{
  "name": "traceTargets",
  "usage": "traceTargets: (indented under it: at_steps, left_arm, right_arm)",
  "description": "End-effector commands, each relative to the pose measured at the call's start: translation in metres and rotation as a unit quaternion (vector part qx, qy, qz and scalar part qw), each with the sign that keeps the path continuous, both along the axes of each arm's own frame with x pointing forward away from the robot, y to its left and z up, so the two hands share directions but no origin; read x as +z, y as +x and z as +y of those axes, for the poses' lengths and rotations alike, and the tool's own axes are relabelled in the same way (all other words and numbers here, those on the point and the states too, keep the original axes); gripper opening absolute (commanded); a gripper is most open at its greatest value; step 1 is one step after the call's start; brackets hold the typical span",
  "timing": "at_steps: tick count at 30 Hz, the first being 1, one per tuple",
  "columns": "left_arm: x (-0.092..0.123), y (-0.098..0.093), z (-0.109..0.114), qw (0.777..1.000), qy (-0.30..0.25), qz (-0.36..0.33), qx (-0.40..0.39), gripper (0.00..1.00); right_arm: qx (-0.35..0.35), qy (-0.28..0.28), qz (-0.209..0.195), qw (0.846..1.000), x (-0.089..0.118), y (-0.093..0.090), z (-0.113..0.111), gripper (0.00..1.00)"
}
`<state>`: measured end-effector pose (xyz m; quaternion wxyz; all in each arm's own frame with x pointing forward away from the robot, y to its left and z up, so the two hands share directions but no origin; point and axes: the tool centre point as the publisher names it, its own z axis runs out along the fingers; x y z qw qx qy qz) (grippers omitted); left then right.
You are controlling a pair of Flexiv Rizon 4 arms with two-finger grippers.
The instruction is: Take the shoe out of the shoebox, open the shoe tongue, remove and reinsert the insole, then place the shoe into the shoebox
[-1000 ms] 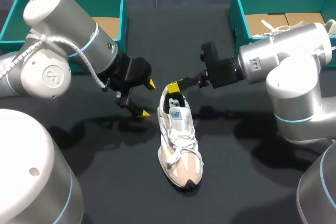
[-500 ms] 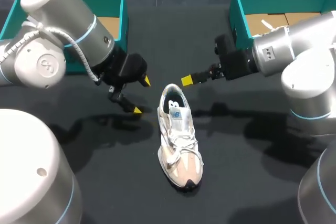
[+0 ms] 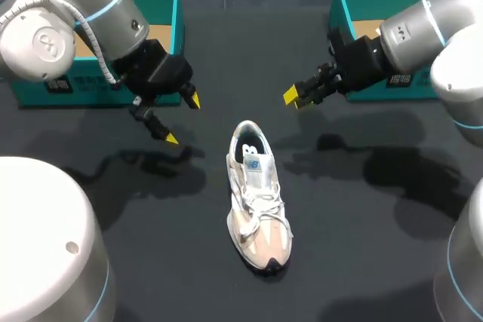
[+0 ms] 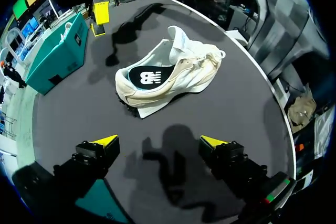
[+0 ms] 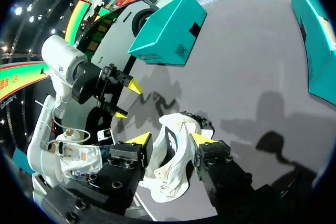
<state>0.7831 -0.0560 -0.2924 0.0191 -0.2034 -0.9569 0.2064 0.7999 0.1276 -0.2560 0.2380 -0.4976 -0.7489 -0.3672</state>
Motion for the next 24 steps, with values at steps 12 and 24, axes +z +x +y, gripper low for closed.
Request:
traceTargets:
  at_steps: [12, 24]
  left_arm:
    - [0.035, 0.020, 0.034, 0.999, 0.023, -0.005, -0.032, 1.00]
    - [0.052, 0.040, 0.056, 0.995, 0.052, -0.027, -0.082, 1.00]
  right_arm:
    - [0.004, -0.182, 0.117, 0.976, 0.020, 0.005, 0.000, 0.09]
    - [-0.060, -0.240, 0.134, 0.960, 0.035, -0.024, 0.023, 0.00]
